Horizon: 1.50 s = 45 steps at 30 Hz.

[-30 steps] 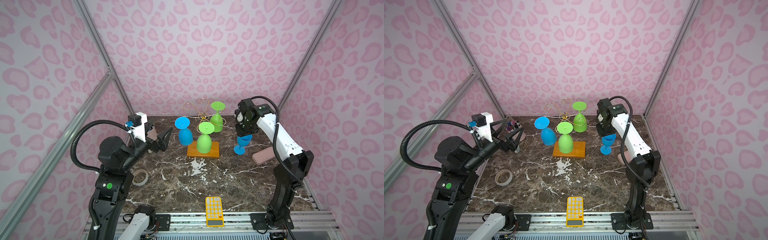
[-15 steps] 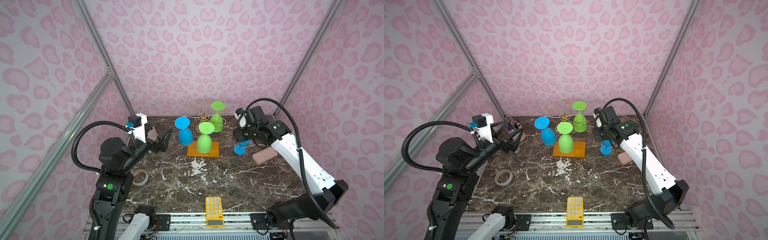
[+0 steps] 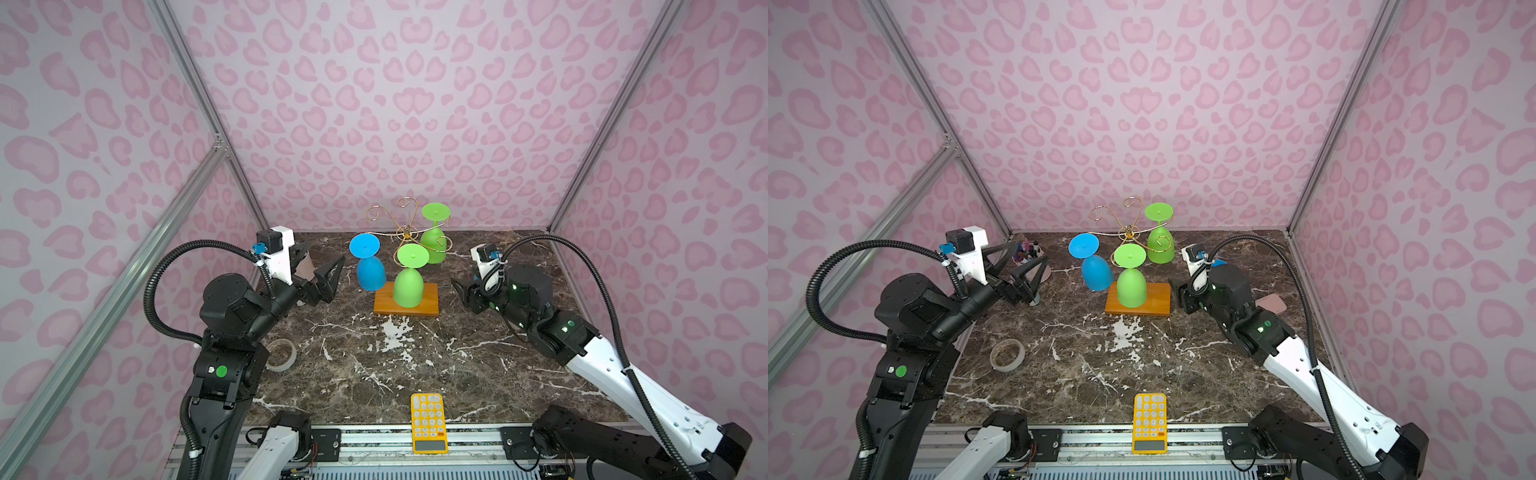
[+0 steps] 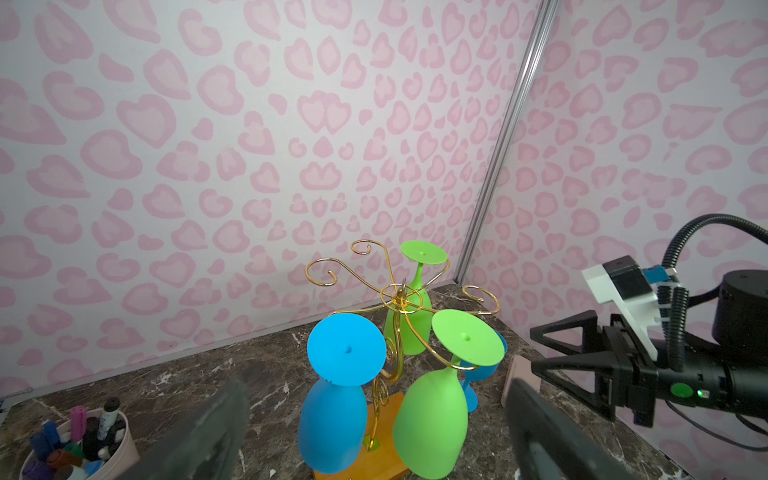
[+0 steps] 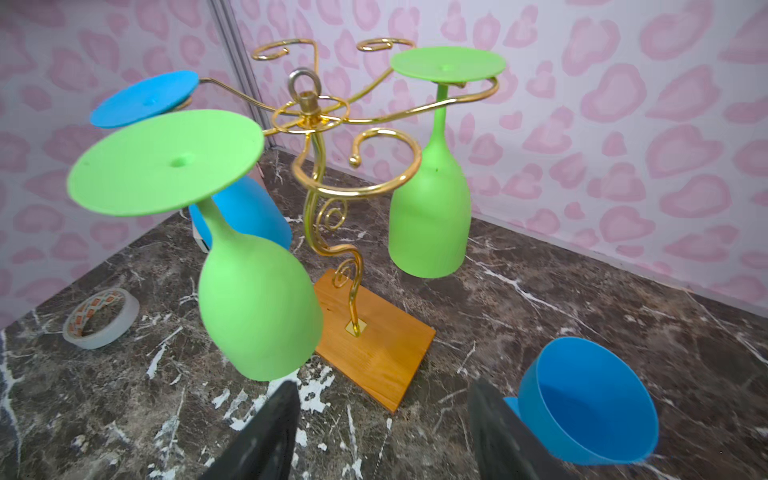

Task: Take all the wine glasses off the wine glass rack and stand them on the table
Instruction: 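Raise the right gripper off the blue glass and swing it toward the rack, then reach the right gripper toward the green glass foot on the rack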

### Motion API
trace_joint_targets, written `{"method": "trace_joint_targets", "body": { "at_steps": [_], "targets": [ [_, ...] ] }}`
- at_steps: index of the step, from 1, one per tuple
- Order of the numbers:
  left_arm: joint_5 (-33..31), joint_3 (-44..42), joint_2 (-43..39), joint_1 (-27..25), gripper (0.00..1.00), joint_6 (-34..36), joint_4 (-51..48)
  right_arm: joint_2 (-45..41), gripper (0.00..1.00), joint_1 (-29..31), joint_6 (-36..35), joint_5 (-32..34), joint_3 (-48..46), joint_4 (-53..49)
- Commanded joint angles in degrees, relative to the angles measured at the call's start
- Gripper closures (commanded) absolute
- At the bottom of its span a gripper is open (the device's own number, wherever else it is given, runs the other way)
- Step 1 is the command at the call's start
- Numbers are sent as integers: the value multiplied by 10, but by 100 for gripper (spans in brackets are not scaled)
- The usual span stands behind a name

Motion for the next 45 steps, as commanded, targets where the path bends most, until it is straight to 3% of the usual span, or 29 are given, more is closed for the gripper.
{"method": "trace_joint_targets", "body": {
  "at_steps": [1,7,14,30,45],
  "targets": [
    [-6,-8,-1,0,3,-8,13,-27,36,7,23,-31,-52,123],
    [-15,-20,3,0,2,-21,14,-25,39,46,27,-35,-115,249],
    [-21,-26,-1,0,3,-30,21,38,41,77,26,1,-116,347],
    [-31,-40,0,0,3,-52,21,139,42,81,24,-31,-68,400],
    [-39,-49,-10,0,3,-52,11,190,43,85,10,-14,-36,422]
  ]
}}
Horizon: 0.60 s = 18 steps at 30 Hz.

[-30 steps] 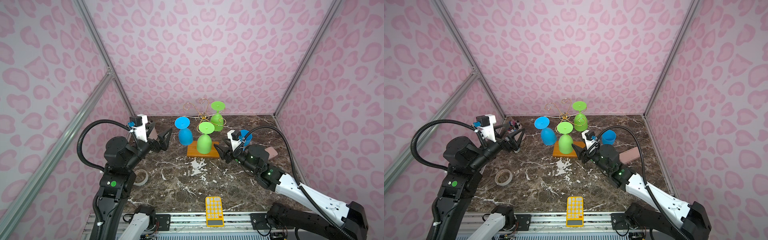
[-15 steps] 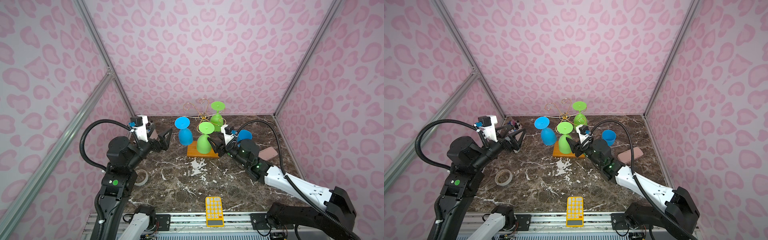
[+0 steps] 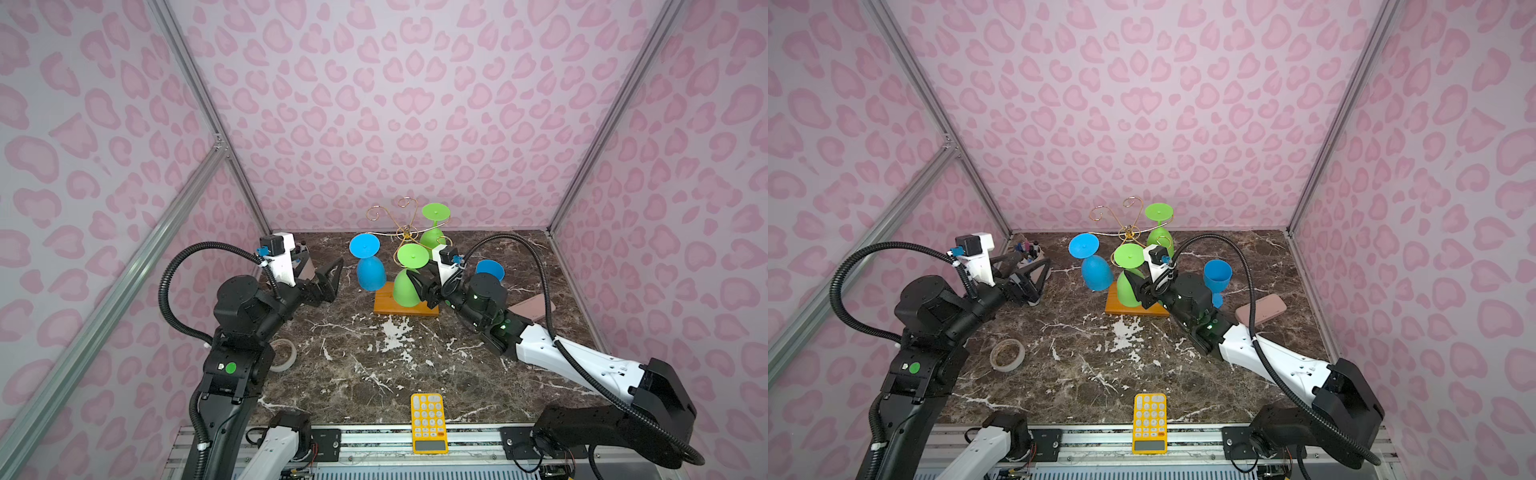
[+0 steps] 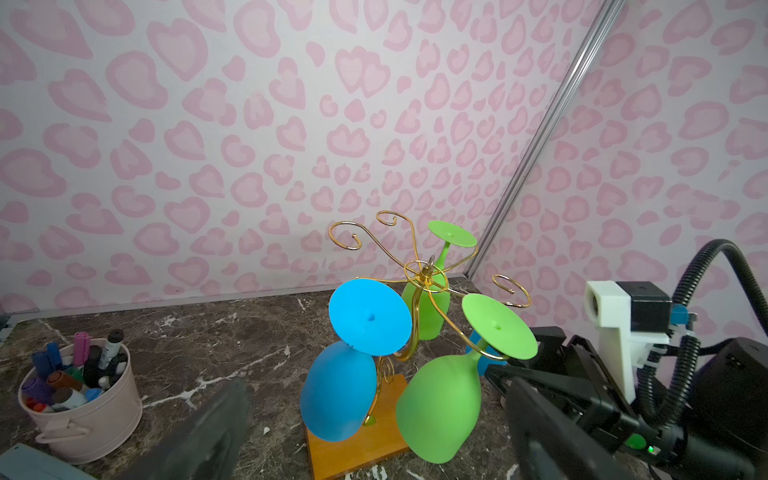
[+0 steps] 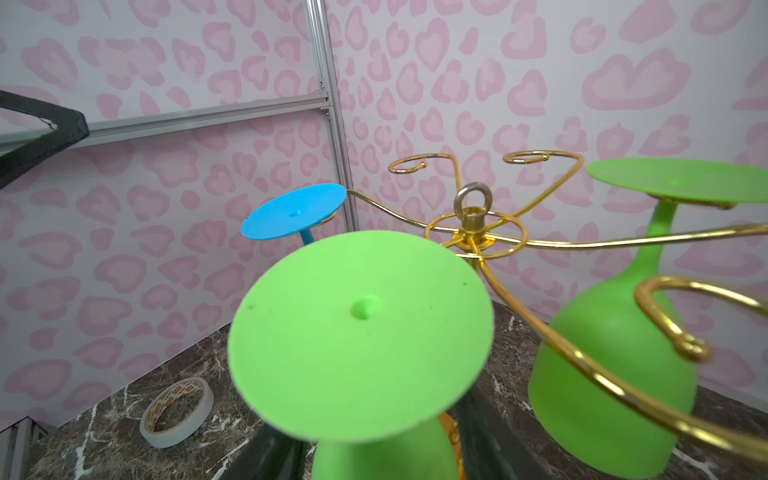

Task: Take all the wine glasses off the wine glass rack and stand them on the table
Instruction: 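Reach the right gripper toward the green glass foot on the rack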

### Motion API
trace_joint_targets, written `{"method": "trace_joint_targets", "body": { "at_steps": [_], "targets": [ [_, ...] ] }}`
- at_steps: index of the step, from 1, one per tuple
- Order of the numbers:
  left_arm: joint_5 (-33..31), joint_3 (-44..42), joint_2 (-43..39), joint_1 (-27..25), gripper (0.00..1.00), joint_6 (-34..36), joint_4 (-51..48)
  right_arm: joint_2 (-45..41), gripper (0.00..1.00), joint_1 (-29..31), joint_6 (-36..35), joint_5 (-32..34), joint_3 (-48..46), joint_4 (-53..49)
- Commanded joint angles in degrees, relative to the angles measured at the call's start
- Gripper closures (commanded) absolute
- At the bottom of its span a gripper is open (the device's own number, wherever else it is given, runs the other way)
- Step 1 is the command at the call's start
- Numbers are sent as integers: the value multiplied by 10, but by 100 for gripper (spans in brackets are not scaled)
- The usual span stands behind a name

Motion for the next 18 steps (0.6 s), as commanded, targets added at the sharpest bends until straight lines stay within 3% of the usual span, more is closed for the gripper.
{"method": "trace_joint_targets", "body": {
  "at_steps": [1,9,18],
  "targets": [
    [-3,-1,-2,0,3,2,8,10,43,1,-9,9,7,25],
    [-8,-1,-4,0,3,7,2,21,45,3,-16,27,19,32],
    [-14,-1,-9,0,3,14,-5,35,57,10,-26,27,27,34]
  ]
}}
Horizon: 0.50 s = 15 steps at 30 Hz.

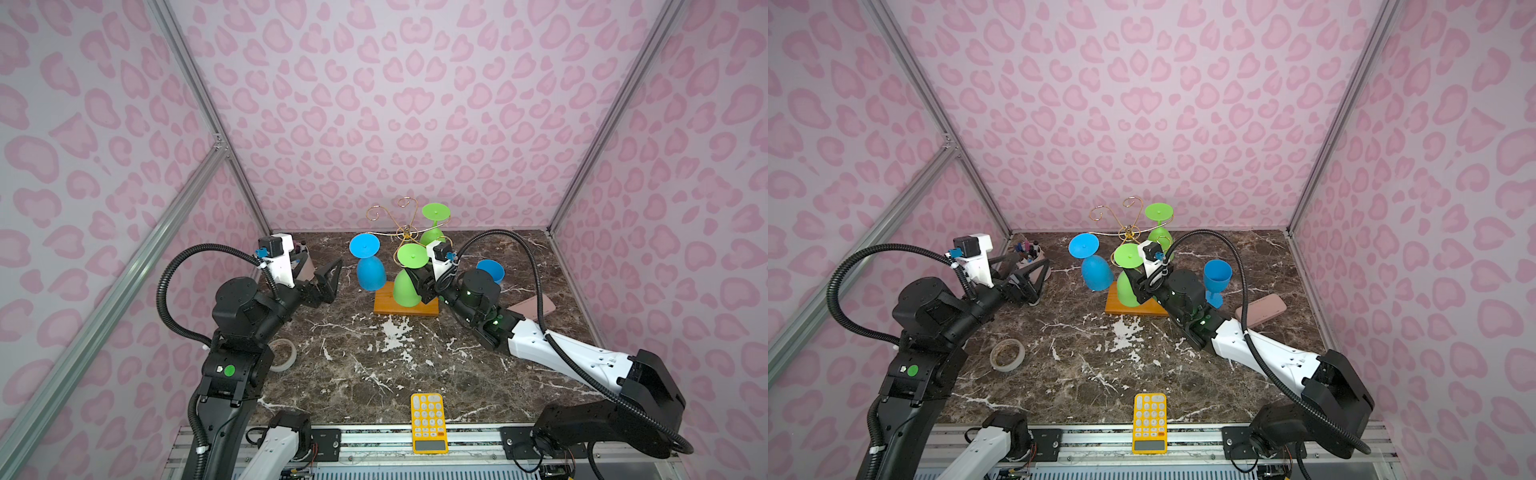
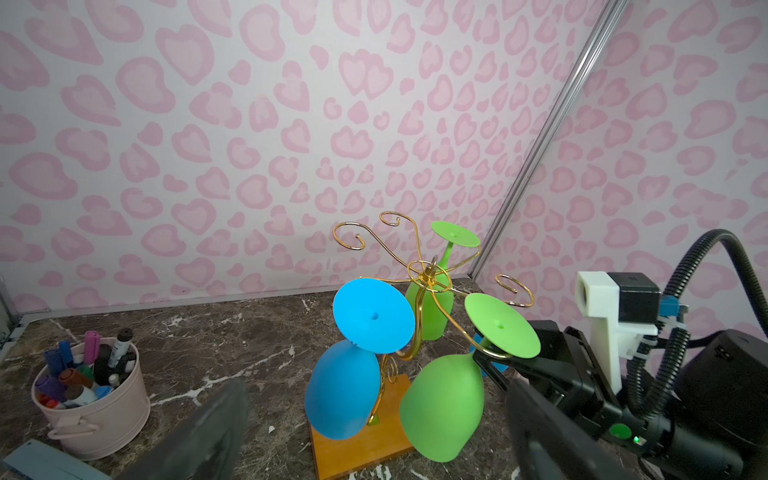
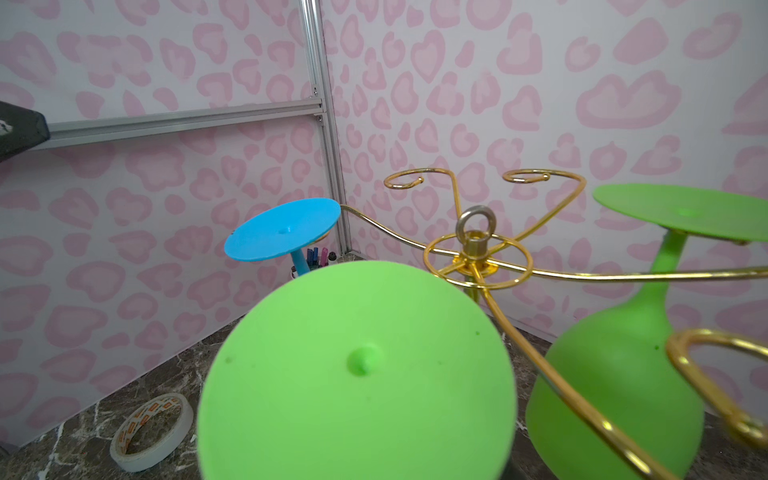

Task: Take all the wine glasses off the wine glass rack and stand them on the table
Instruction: 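Reach the right gripper toward the green glass foot on the rack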

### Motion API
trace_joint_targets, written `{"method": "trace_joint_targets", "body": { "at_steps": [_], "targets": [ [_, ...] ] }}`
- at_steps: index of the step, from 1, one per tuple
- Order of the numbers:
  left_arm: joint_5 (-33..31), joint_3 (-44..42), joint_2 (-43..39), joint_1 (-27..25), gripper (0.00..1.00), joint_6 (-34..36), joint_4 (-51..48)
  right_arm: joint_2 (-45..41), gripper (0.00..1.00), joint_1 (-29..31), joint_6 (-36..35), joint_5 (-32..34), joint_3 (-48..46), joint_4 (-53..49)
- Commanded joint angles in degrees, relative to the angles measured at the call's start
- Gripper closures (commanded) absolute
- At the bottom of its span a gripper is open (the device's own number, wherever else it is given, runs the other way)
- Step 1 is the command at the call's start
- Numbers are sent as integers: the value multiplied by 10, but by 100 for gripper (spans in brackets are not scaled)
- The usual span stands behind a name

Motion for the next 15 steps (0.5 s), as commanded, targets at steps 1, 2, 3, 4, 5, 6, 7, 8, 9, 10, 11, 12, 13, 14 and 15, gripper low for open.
{"method": "trace_joint_targets", "body": {
  "at_steps": [1,2,3,4,5,6,7,8,9,10,11,12,13,14,15],
  "targets": [
    [-5,-1,-2,0,3,9,-1,3,57,4,-9,4,3,17],
    [-5,-1,-1,0,3,9,0,4,59,5,-11,4,4,17],
    [-5,0,-1,0,3,9,0,5,61,6,-13,3,4,17],
    [-5,0,0,0,3,9,0,5,63,8,-15,3,5,17],
    [-4,1,0,0,3,9,0,6,65,8,-18,5,6,17],
    [-4,1,1,0,3,10,0,6,66,10,-19,6,6,17],
    [-4,2,1,0,3,10,0,6,68,11,-22,7,5,18],
    [-4,2,1,0,3,10,0,7,70,12,-24,9,7,18],
    [-4,3,0,0,3,10,-1,7,71,13,-26,11,7,18],
    [-4,3,0,0,3,10,-1,7,72,15,-27,12,7,19],
    [-4,4,-1,0,3,11,-1,8,73,15,-29,12,6,21],
    [-4,4,-2,0,3,11,-2,7,74,15,-29,13,6,22],
    [-4,4,-2,0,3,11,-2,7,75,16,-30,12,6,22],
    [-4,4,-2,0,3,12,-2,7,76,17,-31,12,6,21],
    [-4,4,-2,0,3,11,-2,7,76,17,-32,12,6,21]
  ]
}}
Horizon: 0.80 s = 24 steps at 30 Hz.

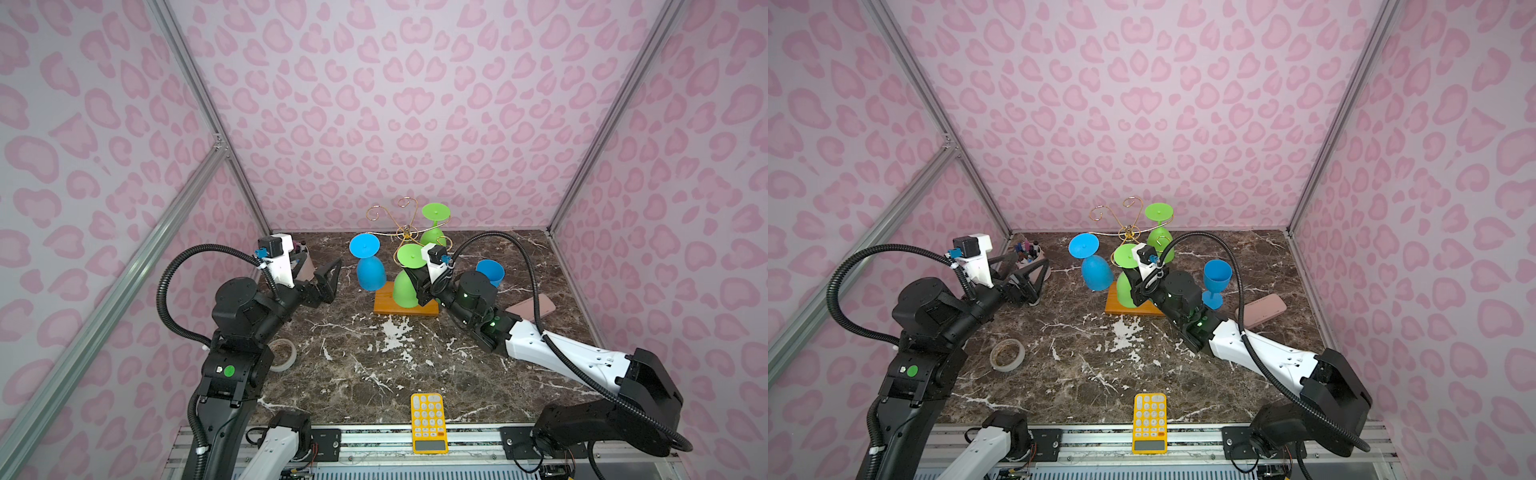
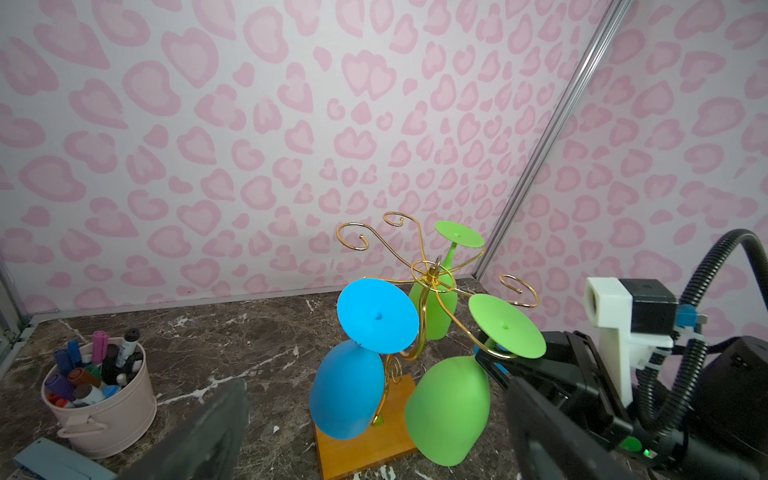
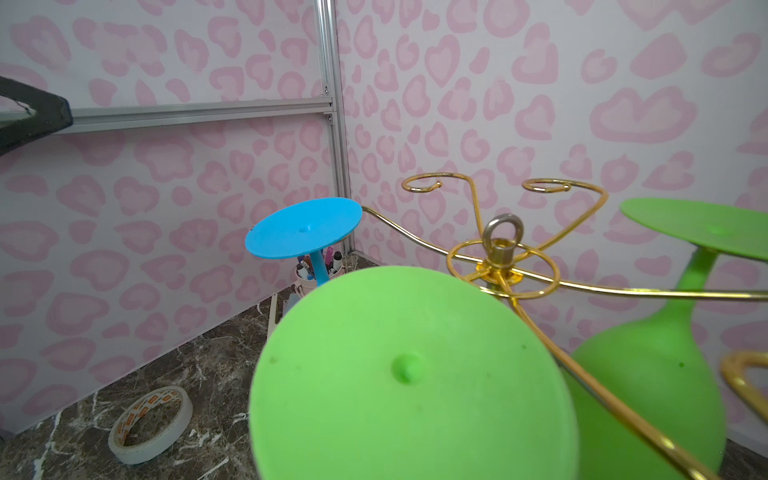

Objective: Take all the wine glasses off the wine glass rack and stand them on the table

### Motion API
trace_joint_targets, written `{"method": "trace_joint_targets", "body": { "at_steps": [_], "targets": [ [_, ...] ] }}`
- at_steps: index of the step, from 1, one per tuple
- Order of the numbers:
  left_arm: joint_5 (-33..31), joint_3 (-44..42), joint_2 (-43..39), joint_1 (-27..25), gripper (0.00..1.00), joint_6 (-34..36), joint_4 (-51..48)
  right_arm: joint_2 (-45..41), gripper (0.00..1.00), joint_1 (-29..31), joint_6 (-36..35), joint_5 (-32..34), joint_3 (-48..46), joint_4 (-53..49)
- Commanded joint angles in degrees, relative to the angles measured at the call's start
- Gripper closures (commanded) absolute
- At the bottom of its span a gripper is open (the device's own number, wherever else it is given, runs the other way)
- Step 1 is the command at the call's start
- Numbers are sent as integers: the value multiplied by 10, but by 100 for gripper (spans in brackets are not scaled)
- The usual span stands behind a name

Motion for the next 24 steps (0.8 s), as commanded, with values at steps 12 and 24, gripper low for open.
{"method": "trace_joint_targets", "body": {
  "at_steps": [12,24],
  "targets": [
    [2,5,-1,1,3,6,0,-1,91,4,-7,10,-7,14],
    [0,5,-2,0,3,8,-2,5,98,12,-25,-5,3,8]
  ]
}}
